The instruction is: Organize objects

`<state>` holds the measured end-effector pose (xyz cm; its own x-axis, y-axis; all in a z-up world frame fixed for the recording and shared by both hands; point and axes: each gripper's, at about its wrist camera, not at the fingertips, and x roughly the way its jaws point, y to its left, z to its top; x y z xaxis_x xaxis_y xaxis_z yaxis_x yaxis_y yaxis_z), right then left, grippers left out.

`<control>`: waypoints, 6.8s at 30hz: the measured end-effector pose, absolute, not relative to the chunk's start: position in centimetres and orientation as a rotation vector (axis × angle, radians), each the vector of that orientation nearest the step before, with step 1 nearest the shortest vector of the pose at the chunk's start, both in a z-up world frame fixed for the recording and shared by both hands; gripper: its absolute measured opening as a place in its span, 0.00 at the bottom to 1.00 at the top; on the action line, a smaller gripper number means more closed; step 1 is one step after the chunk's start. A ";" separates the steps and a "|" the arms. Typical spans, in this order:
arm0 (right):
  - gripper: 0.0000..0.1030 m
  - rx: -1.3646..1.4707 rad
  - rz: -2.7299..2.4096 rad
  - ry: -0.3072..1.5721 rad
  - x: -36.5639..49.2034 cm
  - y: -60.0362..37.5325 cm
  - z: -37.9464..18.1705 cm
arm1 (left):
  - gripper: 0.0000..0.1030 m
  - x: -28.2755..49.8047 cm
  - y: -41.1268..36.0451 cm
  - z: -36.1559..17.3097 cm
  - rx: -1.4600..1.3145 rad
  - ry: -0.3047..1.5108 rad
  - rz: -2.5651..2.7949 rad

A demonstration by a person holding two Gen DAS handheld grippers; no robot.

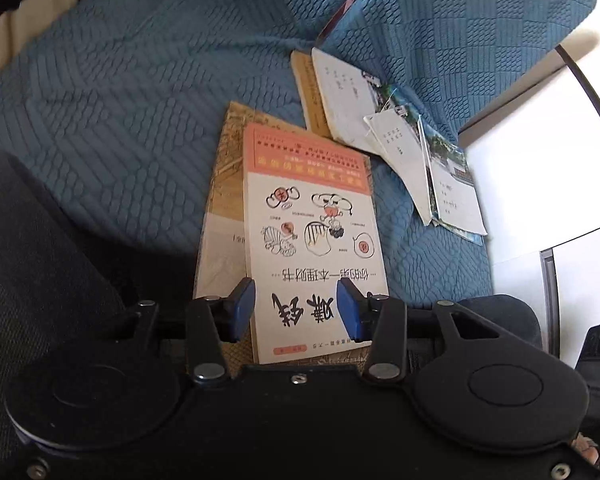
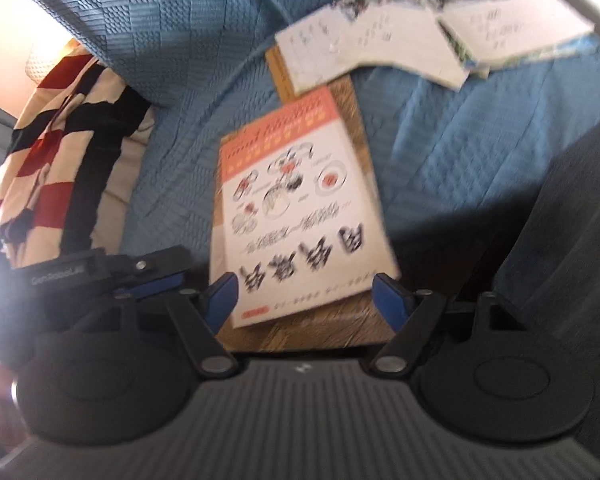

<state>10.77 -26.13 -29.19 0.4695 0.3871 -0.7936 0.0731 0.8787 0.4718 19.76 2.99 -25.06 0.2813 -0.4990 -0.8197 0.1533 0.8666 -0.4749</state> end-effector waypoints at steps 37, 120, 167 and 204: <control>0.28 0.321 0.230 1.109 11.8 -24.5 -31.3 | 0.34 19.1 1.7 -28.5 -0.248 1.281 -0.387; 0.73 -0.392 -0.047 0.881 30.5 -20.8 -36.0 | 0.44 45.4 -8.1 -34.1 -0.358 1.277 -0.590; 0.16 1.418 -0.090 0.851 30.0 -26.6 -41.2 | 0.37 47.6 -7.4 -32.2 -0.659 1.224 -0.821; 0.63 1.467 0.045 0.832 25.9 -28.8 -36.2 | 0.10 48.3 -8.2 -33.4 -0.809 1.277 -0.749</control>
